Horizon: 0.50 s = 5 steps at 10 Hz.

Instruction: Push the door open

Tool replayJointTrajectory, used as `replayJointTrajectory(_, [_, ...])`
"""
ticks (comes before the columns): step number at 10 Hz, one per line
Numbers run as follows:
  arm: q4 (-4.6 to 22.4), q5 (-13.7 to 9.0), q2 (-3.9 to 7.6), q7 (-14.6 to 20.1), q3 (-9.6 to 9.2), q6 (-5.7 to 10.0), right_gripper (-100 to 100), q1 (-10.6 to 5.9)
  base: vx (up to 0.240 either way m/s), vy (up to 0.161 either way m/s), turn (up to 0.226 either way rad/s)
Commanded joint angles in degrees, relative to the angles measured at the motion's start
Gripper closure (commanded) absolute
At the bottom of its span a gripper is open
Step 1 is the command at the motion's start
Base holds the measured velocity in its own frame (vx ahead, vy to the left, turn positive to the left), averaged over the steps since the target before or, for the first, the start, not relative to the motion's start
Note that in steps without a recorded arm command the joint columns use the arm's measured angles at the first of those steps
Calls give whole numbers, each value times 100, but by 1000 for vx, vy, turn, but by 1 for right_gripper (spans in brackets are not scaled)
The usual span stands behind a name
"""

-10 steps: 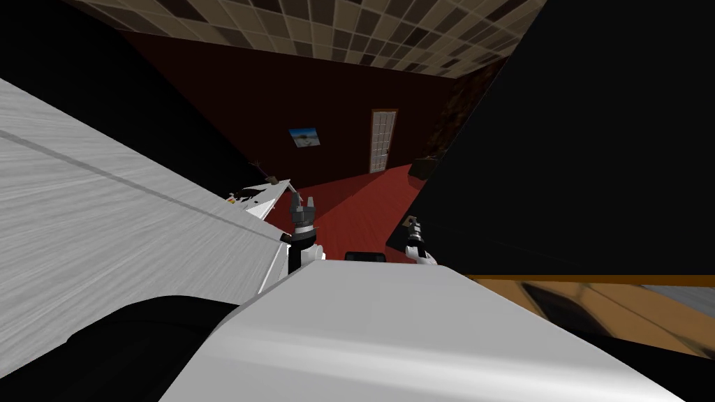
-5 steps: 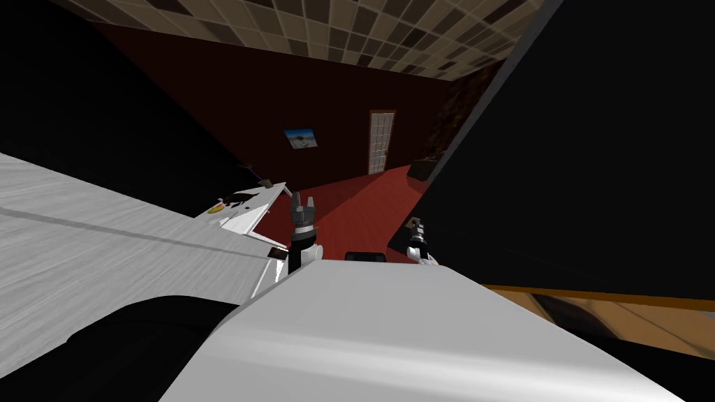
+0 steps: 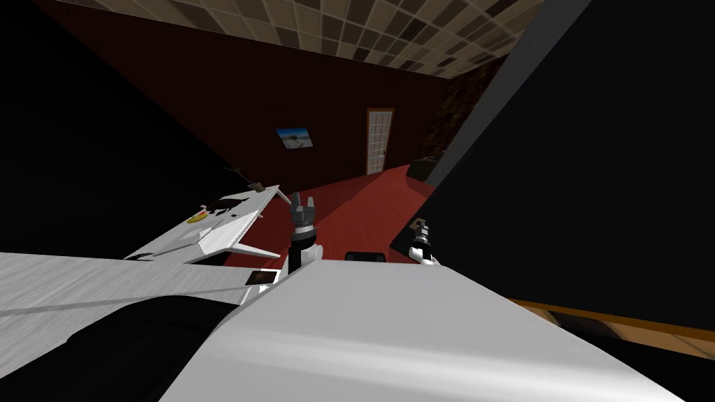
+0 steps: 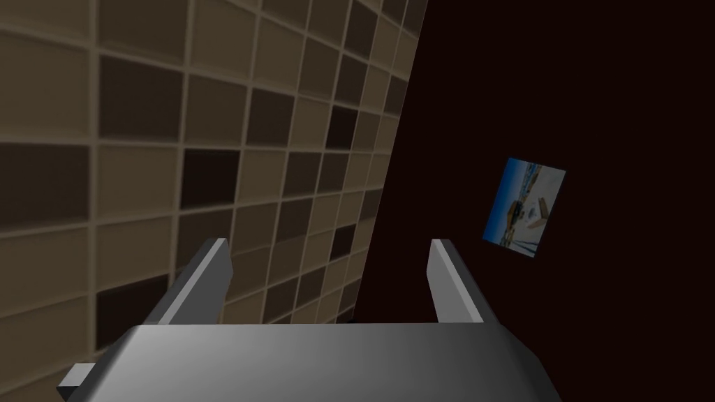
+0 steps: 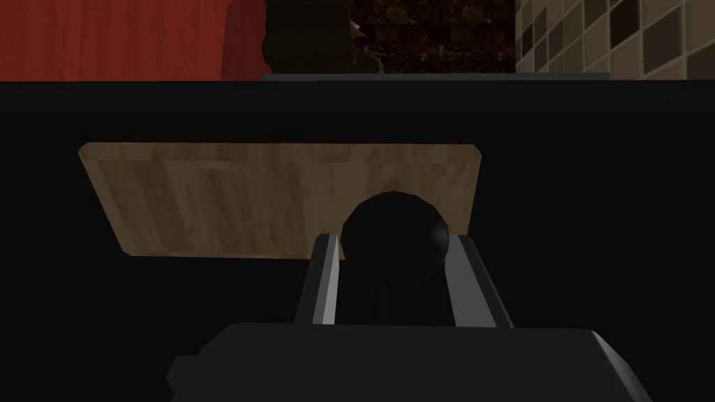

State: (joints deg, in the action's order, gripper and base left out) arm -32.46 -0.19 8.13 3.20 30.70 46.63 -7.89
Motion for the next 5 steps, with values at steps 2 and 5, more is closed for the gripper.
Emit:
replayJointTrajectory(2, [-48,-68,35,-32,134,-23,100,34,190,26,-48])
replayJointTrajectory(5, [-20,-137,69,-76,275,-24,100,64,139,5,-46])
